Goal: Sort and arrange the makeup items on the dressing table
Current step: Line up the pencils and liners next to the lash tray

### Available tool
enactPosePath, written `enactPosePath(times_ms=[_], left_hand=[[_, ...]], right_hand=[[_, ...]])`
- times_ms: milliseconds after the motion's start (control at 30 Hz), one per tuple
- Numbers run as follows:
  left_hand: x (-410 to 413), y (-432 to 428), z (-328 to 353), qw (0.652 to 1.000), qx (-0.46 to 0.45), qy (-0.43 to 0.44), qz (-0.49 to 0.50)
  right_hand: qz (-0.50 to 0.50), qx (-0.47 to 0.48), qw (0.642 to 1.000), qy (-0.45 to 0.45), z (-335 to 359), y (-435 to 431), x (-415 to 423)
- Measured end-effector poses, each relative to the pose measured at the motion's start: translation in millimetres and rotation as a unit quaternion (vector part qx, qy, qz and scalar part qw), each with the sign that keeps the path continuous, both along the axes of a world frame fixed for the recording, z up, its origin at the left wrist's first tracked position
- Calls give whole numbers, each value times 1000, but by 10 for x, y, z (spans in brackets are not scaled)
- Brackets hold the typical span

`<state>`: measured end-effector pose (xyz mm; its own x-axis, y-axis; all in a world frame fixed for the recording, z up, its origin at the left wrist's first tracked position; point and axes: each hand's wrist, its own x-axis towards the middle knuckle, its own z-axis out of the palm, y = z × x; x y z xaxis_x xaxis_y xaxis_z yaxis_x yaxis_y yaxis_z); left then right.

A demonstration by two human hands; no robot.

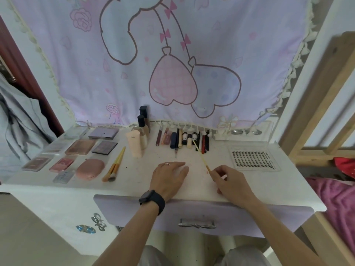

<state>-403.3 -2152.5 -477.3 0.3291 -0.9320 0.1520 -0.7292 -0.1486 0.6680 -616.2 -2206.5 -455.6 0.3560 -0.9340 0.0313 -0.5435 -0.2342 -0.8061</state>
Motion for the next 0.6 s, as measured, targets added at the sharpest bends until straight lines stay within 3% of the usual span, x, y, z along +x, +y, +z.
enactPosePath(times_ms=[100,300,433,600], left_hand=[[-56,62,147,984,-16,174,-18],[-13,290,313,947,-49,316,-19],[340,551,370,959,-68,273,42],[1121,894,487,974,-48,86,203]], right_hand=[[38,-1,999,-14,-10,130,79],[107,-11,994,-10,-56,219,436],[126,-81,988,49,-124,216,795],[110,-203,949,215,-274,190,1077]])
